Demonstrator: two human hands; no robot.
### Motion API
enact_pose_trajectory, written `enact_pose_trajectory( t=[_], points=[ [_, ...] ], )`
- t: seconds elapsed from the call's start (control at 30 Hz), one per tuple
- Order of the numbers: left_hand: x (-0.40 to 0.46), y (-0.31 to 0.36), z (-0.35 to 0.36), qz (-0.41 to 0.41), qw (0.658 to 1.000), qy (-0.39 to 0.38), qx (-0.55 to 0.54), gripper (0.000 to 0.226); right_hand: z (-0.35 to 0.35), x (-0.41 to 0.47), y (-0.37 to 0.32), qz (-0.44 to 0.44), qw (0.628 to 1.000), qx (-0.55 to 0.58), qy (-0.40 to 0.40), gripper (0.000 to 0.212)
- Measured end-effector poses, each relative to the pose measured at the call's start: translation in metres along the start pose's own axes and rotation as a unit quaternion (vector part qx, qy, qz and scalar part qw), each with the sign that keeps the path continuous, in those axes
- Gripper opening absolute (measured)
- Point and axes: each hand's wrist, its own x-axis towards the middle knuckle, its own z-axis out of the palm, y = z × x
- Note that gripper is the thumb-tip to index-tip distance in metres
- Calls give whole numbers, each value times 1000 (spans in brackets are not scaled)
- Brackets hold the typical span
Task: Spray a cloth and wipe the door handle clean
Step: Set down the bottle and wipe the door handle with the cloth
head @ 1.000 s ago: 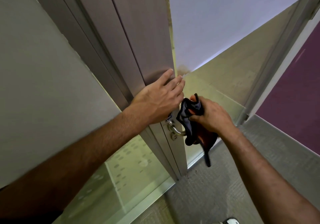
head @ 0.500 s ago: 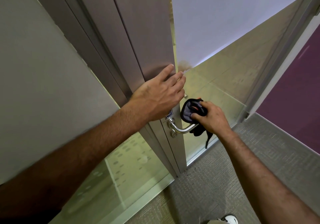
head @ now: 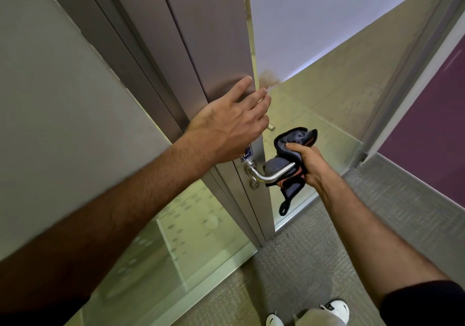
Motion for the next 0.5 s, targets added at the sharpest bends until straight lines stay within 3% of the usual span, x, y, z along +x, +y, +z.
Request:
enact_pose_trajectory(
  t=[0.1,0.2,0.27,0.37,0.5],
  points=[
    [-1,1,1,-2,1000,3,8,53,14,-6,16,-41,988,126,75,25],
    [-1,0,0,-2,1000,2,9,54,26,-8,23,-83,939,242,230,24],
    [-1,0,-1,-1,1000,-1,9,53,27,-12,32,-68,909,297,284,26],
    [0,0,-1,-2,1000,-4,9,52,36,-34,56,-46,918,334,207,28],
    [-1,0,-2,-3,1000,-4,9,53,65,-70,98,-50,962,259,75,32]
  ],
)
